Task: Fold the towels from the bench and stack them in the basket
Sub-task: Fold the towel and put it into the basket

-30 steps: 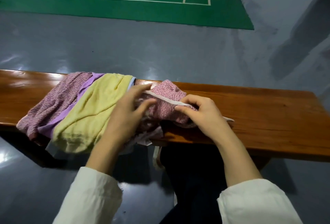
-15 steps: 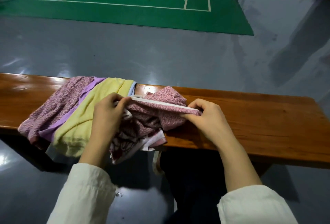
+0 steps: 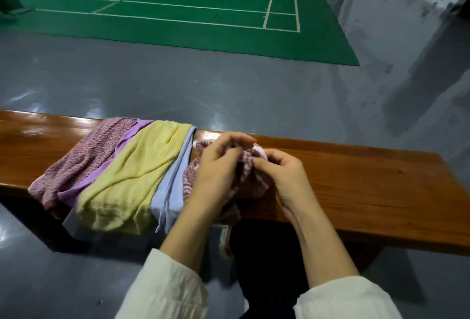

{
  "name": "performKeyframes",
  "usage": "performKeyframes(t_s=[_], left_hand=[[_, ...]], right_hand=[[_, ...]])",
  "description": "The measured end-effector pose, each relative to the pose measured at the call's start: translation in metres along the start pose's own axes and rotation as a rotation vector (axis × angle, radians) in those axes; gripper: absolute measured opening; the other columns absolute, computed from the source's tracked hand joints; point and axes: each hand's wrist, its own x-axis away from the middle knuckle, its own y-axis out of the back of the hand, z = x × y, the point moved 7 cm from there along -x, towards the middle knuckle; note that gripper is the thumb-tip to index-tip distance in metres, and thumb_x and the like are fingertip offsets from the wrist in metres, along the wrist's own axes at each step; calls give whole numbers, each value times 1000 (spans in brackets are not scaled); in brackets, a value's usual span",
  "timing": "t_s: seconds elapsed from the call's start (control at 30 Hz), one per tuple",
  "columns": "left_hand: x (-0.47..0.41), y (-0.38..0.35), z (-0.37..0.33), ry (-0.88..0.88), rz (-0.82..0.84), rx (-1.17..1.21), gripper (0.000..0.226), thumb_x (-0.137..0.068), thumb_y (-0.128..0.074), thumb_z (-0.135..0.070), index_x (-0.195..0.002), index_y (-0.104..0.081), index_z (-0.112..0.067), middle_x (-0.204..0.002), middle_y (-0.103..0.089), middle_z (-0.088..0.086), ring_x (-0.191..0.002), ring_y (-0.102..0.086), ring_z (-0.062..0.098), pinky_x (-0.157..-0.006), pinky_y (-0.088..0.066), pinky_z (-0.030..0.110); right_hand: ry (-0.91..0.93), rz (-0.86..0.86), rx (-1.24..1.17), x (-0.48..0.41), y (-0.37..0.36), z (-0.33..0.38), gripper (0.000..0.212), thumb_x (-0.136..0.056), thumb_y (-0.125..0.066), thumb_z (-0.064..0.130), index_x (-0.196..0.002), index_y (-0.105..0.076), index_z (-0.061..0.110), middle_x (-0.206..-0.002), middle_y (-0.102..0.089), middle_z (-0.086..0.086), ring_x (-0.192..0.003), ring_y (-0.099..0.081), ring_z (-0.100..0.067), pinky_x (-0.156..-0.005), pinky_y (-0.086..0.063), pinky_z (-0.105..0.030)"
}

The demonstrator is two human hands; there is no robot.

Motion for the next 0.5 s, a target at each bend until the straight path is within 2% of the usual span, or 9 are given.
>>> performKeyframes(t_s=[0.1, 0.2, 0.27, 0.3, 0.4, 0.5], left_hand=[[0, -2, 12, 53, -7, 96, 20, -87, -49, 1, -89, -65, -10, -82, -65, 2, -82, -61, 12, -71, -50, 20], [2, 1, 23, 126, 78, 227, 23, -90, -50, -3, -102, -67, -14, -95, -69, -1, -96, -64, 12, -79, -52, 21], [3, 8, 18, 25, 76, 26, 20, -92, -58, -5, -108, -68, -13, -103, -70, 0, -100, -65, 11, -83, -52, 21], [4, 11, 13, -51, 43, -110, 18, -90, -61, -6, -105, -69, -12, -102, -71, 0, -98, -66, 10, -83, -52, 21], [4, 12, -1, -265, -45, -428, 8, -85, -69, -11, -90, -73, -16, -88, -70, -5, -87, -63, 9, -78, -49, 23], [2, 3, -8, -413, -46, -701, 4, -83, -73, -22, -86, -73, -23, -82, -66, -13, -86, -53, 15, -76, -43, 27]], right_hand=[[-120, 45, -262, 0, -2, -5, 28, -82, -53, -13, -96, -71, 3, -82, -73, -11, -72, -68, -18, -64, -55, -22], [-155, 45, -336, 0, 6, -6, 34, -78, -58, -9, -111, -65, -7, -101, -70, -18, -88, -69, -23, -77, -56, -26], [-97, 19, -313, 1, 13, -3, 32, -73, -66, 2, -105, -70, -2, -105, -71, -15, -100, -67, -23, -88, -53, -28], [-51, -17, -261, 1, 18, -1, 27, -71, -68, 6, -98, -73, 4, -102, -73, -11, -101, -67, -20, -88, -52, -26], [119, -159, 51, 2, 27, 11, 13, -81, -69, 4, -83, -73, 16, -87, -74, 1, -87, -67, -11, -76, -51, -19], [135, -150, 77, 0, 24, 12, 18, -89, -61, 1, -88, -69, 17, -82, -72, 2, -79, -67, -9, -73, -52, -22]])
